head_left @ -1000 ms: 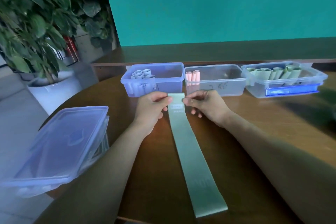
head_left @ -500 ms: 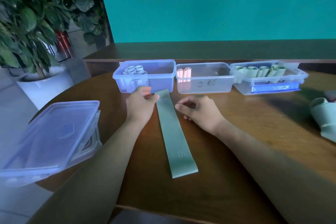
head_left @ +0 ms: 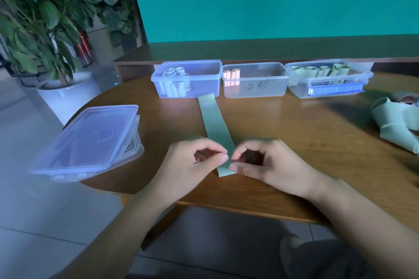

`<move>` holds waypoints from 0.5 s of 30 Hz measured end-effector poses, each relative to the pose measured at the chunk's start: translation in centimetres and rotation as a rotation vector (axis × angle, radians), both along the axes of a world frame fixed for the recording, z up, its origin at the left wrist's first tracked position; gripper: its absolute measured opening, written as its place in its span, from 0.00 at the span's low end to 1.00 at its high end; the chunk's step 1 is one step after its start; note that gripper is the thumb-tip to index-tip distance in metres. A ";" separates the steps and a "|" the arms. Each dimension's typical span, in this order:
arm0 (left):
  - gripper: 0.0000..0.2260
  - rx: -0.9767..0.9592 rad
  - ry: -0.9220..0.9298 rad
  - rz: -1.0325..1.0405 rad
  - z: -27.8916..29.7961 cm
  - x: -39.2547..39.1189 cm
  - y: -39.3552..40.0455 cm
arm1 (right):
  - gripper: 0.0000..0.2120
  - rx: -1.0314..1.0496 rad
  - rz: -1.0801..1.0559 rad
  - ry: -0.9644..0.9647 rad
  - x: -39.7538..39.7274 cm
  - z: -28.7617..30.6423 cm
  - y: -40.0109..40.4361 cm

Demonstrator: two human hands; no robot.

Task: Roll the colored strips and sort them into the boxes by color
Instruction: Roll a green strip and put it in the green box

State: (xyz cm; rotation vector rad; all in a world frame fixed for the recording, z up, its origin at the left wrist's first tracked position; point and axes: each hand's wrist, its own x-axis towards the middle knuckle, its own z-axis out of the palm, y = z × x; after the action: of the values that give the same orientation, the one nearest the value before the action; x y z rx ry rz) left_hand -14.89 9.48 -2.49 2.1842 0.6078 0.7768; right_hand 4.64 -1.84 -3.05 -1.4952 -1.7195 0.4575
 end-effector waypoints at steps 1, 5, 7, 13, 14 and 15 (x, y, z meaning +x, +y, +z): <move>0.03 0.003 0.009 -0.018 0.0 -0.4 -0.3 | 0.05 0.001 0.007 -0.036 0.0 0.0 -0.2; 0.05 0.156 0.125 -0.049 -0.5 -1.0 -0.5 | 0.06 0.002 0.014 -0.137 0.1 -0.2 -0.2; 0.07 0.213 0.164 -0.040 -0.6 -0.8 -0.4 | 0.06 0.004 0.014 -0.143 0.2 -0.2 -0.2; 0.07 0.252 0.194 -0.028 -0.6 -0.6 -0.3 | 0.06 -0.014 0.040 -0.128 0.4 -0.1 -0.1; 0.07 0.259 0.189 -0.019 -0.6 -0.6 -0.4 | 0.06 -0.011 0.032 -0.128 0.5 -0.1 -0.1; 0.07 0.262 0.179 -0.006 -0.6 -0.5 -0.4 | 0.06 -0.007 0.022 -0.133 0.5 -0.1 -0.1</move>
State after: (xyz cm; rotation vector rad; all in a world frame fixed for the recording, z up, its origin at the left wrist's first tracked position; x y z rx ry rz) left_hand -15.43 9.10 -3.06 2.5148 0.6157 0.6938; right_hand 5.10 -1.98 -3.13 -1.5425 -1.8407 0.3837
